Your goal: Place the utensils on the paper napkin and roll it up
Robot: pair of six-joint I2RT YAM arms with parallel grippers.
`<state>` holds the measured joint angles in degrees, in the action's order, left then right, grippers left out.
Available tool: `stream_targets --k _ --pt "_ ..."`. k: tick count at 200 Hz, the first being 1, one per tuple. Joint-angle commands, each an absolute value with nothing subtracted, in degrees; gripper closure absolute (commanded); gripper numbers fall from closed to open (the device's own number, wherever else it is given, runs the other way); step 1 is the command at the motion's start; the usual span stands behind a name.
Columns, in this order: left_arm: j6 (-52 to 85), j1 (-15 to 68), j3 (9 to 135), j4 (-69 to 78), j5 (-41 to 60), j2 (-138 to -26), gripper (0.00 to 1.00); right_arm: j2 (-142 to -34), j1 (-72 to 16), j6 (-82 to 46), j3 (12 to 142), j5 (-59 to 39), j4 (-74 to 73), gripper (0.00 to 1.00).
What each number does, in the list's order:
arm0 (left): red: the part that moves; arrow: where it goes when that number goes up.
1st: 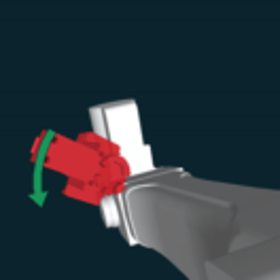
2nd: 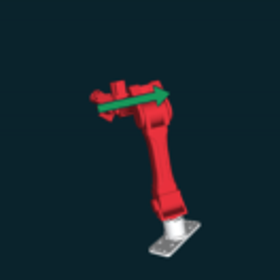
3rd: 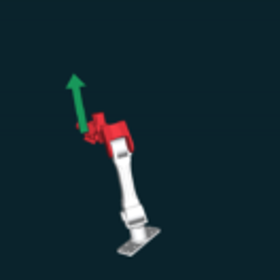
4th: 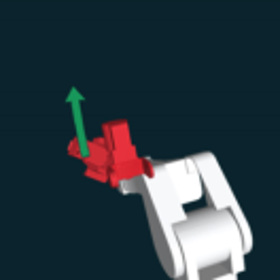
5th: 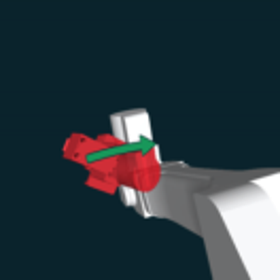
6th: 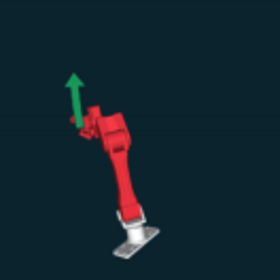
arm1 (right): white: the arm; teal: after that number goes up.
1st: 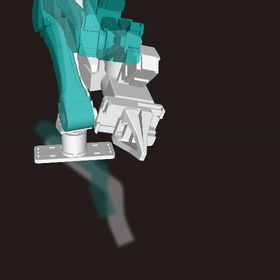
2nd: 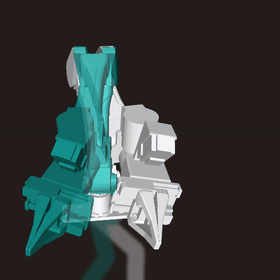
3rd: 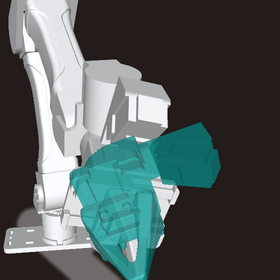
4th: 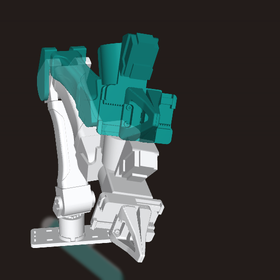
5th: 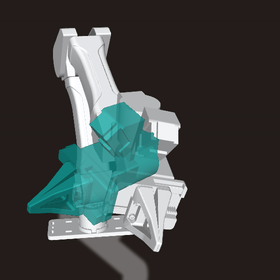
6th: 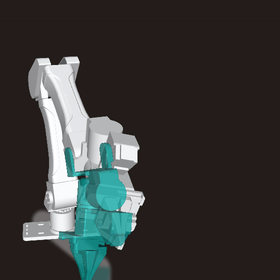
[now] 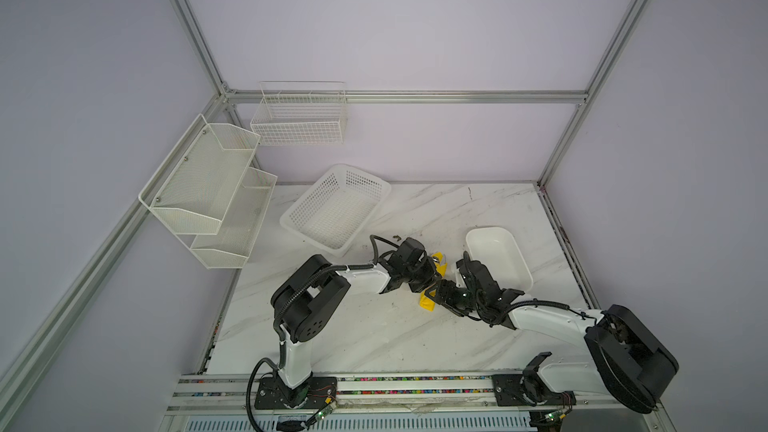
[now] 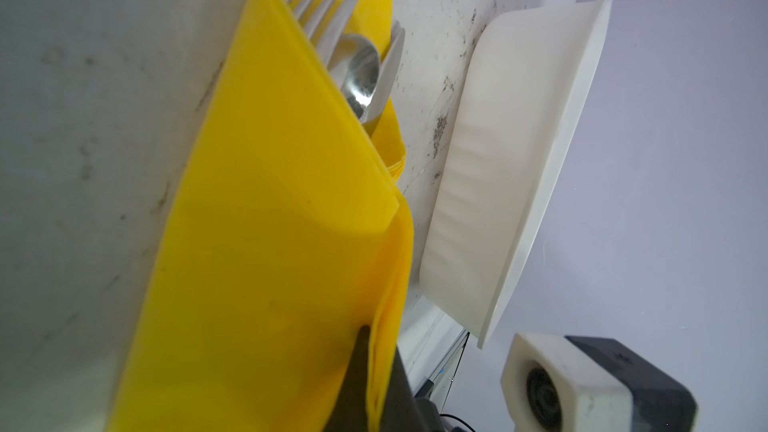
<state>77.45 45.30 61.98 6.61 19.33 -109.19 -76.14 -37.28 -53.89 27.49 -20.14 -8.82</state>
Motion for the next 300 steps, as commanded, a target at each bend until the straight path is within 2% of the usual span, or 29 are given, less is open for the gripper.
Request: stream_targets --k 1,31,107,126,170,198,222,243,300 --pt "78.3 45.8 61.5 8.9 20.4 -109.6 1.00 -76.9 -37.1 -57.2 26.8 -18.0 -12.3 0.28" --pt "78.4 46.0 61.4 9.0 20.3 -109.7 1.00 -77.7 -37.1 -58.0 26.6 -19.2 -15.4 0.26" --pt "79.0 46.5 61.5 9.3 20.7 -110.4 1.00 -78.4 -37.1 -62.2 25.8 -13.8 -17.0 0.27" --pt "79.0 46.5 61.8 9.4 20.9 -110.6 1.00 -78.4 -37.1 -62.1 25.4 -13.7 -17.0 0.33" --pt "79.0 46.6 62.3 9.3 21.3 -110.8 1.00 -78.4 -37.1 -61.2 24.5 -13.9 -15.0 0.57" --pt "79.1 46.7 62.4 9.4 21.5 -110.7 1.00 -77.2 -37.1 -61.3 24.1 -14.4 -15.0 0.65" --pt "79.1 46.7 62.7 9.4 21.9 -111.0 1.00 -76.9 -37.1 -61.3 24.6 -16.1 -15.6 0.50" --pt "79.1 46.8 62.7 9.4 21.9 -111.0 1.00 -77.3 -37.1 -61.1 25.8 -15.3 -13.6 0.41" --pt "79.4 47.2 62.9 9.4 22.1 -111.4 1.00 -80.1 -37.3 -61.1 25.7 -17.3 -18.2 0.36"
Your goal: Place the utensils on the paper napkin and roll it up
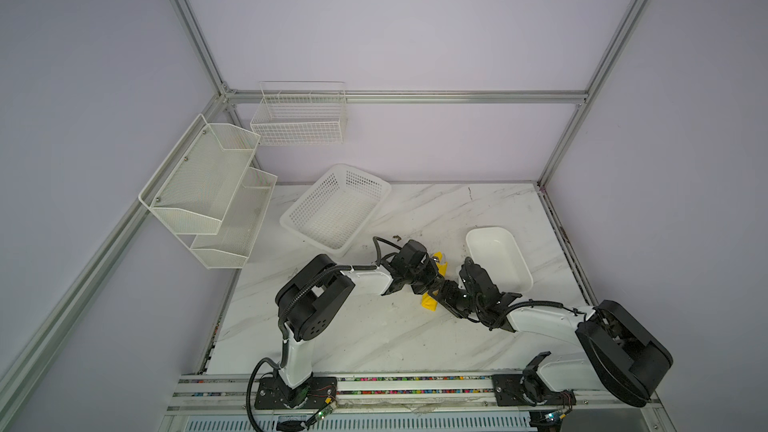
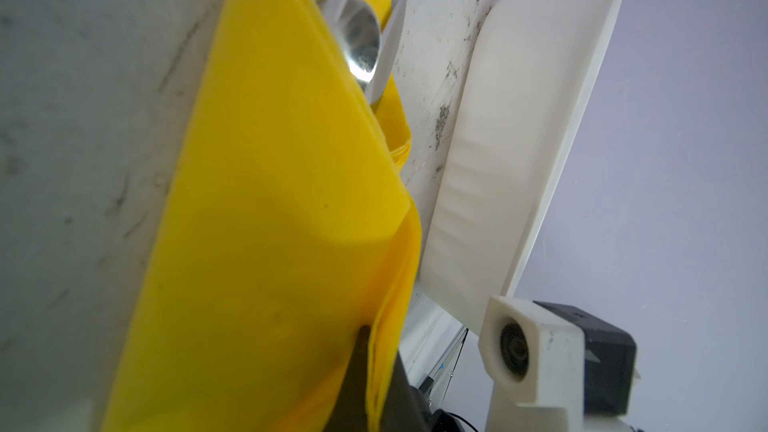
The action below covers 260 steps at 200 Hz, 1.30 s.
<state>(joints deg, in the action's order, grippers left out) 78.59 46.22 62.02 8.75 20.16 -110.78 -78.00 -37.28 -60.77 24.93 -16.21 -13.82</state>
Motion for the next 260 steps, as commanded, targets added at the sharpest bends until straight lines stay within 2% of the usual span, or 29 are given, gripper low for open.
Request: stream_targets --k 1,45,102,142,171,215,235,260 --pt "79.4 47.2 62.9 9.4 22.1 -111.4 1.00 -80.1 -37.3 -61.1 25.7 -17.3 -18.2 0.36" --pt "79.7 47.5 63.1 9.4 22.1 -111.4 1.00 -81.5 -37.6 -61.7 25.9 -14.1 -16.1 0.37" --pt "79.3 47.5 62.9 9.2 21.7 -110.7 1.00 -80.9 -37.6 -61.0 24.7 -11.8 -10.7 0.66" --pt "75.6 47.4 64.3 5.4 20.5 -109.2 0.96 -81.1 -37.6 -60.1 23.6 -12.3 -10.6 0.79" --pt "71.1 47.1 66.1 0.7 18.8 -107.3 0.85 -80.1 -37.5 -60.4 22.7 -12.5 -9.8 0.82" --pt "62.8 45.5 67.0 -8.9 13.9 -103.1 0.57 -79.7 -37.1 -58.5 22.2 -13.3 -9.4 0.84" --pt "60.0 44.4 66.1 -12.6 12.4 -101.9 0.51 -80.2 -36.8 -56.6 22.6 -14.5 -9.2 0.84" --pt "58.5 43.4 64.2 -14.0 13.6 -101.8 0.48 -80.4 -35.7 -52.3 23.3 -16.9 -8.4 0.84"
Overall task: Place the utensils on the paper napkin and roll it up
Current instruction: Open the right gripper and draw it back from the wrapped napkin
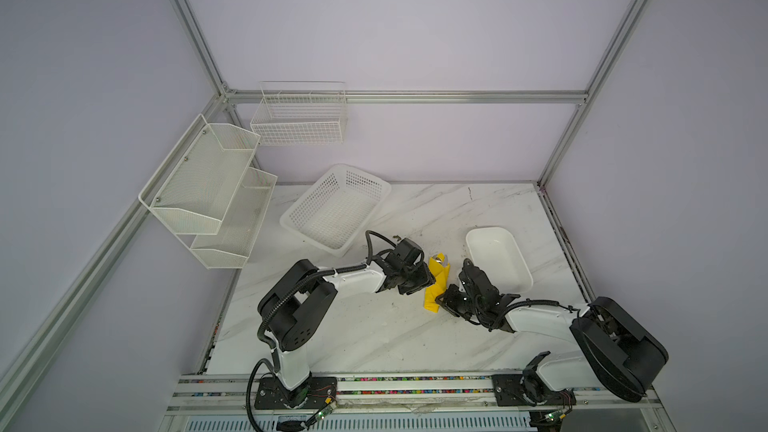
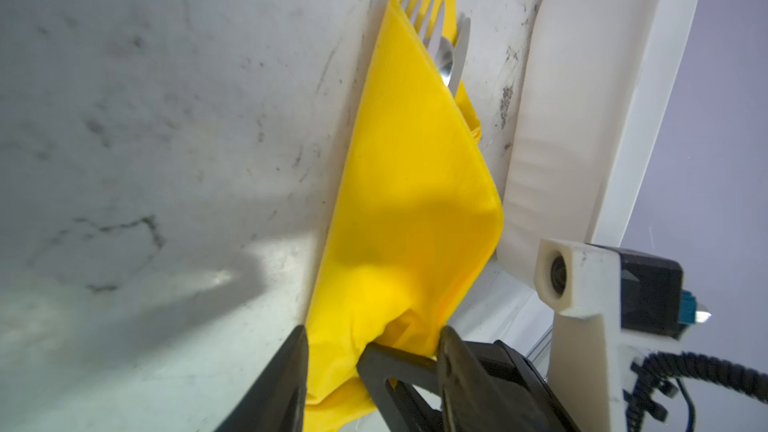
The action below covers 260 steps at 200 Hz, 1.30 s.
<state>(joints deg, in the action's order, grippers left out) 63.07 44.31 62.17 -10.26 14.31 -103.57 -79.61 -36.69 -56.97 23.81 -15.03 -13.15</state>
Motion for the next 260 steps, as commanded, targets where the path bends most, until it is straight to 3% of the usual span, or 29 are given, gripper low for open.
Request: stream_targets --k 1,88,130,174,206,260 --pt "58.5 43.4 64.1 -14.0 13.7 -101.8 0.48 -80.4 -35.7 -52.1 23.3 -17.0 -8.3 0.84" --pt "58.1 44.5 63.7 -8.9 20.6 -106.3 0.48 -79.0 -30.5 -42.0 23.5 -23.7 -3.8 0.82" --pt "58.0 45.0 64.7 -10.9 19.2 -108.3 0.53 -79.0 -30.0 -41.6 24.1 -23.8 -3.0 0.81" --pt "56.0 45.9 67.4 -14.2 19.2 -111.4 0.65 -76.7 -29.5 -43.0 24.2 -23.5 -3.6 0.78" --pt "55.5 46.2 67.9 -15.1 19.5 -113.1 0.73 -75.8 -29.3 -44.7 24.6 -22.0 -3.8 0.71" --pt "55.5 46.9 68.3 -15.2 19.9 -114.4 0.77 -76.1 -28.7 -47.0 25.6 -19.6 -4.4 0.47"
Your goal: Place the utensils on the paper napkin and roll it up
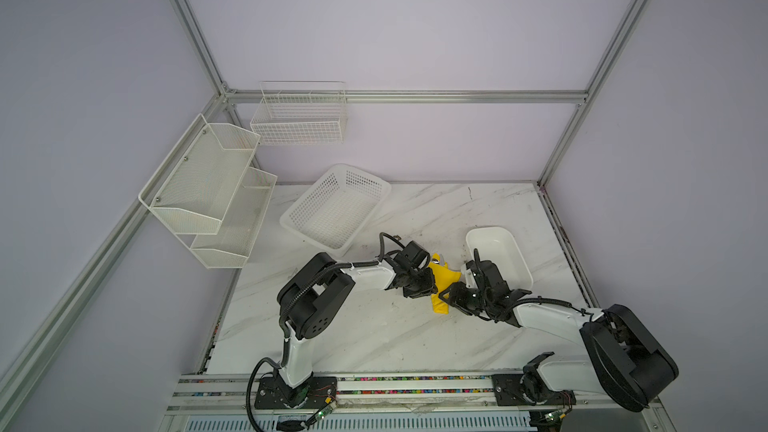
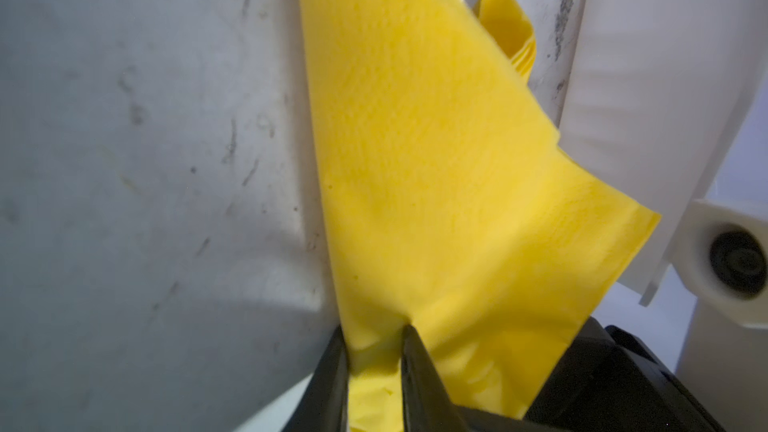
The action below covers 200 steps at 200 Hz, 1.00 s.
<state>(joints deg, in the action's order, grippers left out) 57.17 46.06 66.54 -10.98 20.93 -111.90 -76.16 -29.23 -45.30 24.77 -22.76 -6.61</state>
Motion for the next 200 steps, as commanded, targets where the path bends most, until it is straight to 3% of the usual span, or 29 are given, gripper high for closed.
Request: stream_targets --k 1,42,86,112,200 --pt "55.5 46.9 68.3 -15.2 19.9 -114.4 0.77 -76.2 -28.7 -47.0 25.6 -19.6 -4.3 0.47" --pt "55.6 47.1 68.5 -15.3 19.5 -114.1 0.77 -77.7 -28.2 -47.1 25.6 -18.2 -5.0 0.48" --pt "55.9 47.1 68.0 -15.5 17.8 -111.7 0.78 -80.4 -27.8 -43.9 26.4 -18.9 -7.1 0.69" --pt "57.2 47.0 65.7 -15.1 15.6 -108.5 0.77 -82.7 -27.8 -39.9 27.1 -22.7 -9.9 0.75" --pt "65.2 39.7 45.7 -5.2 14.9 -90.4 0.76 -92.5 -28.0 -31.4 31.8 -32.1 -13.5 0.81"
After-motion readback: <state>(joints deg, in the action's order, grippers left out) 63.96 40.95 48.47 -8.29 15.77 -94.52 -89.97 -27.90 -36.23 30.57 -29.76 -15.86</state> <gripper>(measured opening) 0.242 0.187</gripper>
